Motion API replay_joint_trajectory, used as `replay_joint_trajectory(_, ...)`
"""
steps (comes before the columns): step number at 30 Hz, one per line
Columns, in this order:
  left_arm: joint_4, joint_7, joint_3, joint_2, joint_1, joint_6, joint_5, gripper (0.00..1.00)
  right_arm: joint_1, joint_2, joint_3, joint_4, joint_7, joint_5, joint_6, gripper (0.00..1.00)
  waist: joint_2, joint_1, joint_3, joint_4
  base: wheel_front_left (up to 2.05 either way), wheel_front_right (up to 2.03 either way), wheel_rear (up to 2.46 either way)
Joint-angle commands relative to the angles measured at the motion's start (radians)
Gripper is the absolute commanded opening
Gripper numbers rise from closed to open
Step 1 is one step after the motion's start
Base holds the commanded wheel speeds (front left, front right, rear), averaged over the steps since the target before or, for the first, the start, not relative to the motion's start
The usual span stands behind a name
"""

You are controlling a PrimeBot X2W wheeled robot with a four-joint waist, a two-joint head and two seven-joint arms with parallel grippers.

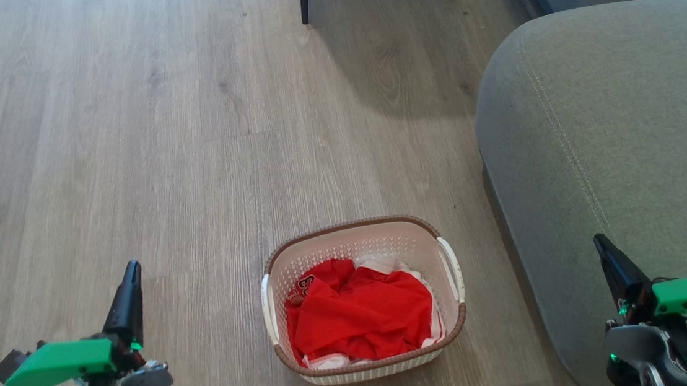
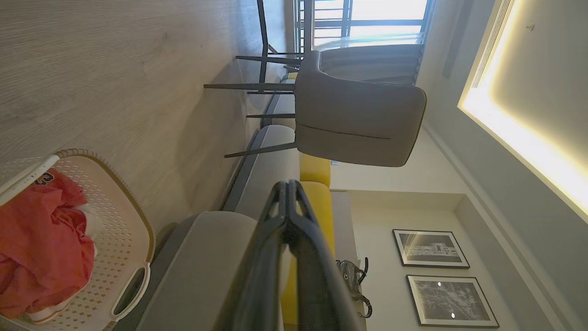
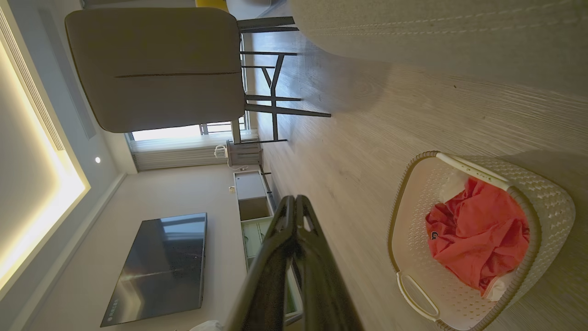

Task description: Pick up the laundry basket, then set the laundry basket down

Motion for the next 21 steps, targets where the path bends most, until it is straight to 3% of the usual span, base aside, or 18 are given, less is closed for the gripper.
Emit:
replay_joint_trajectory(1, -0.03, 0.004, 0.037, 0.005, -0.046, -0.007, -0.004, 0.0, -0.048, -0.017, 0.014, -0.036, 0.006, 0.001, -0.002, 0.0, 0.0, 0.0, 0.0, 0.0, 0.0, 0.0, 0.0)
replay_joint_trajectory(21, -0.03, 0.004, 0.037, 0.005, -0.046, -0.007, -0.004, 0.0, -0.048, -0.013, 0.008, -0.036, 0.011, -0.004, -0.002, 0.0, 0.0, 0.0, 0.0, 0.0, 0.0, 0.0, 0.0)
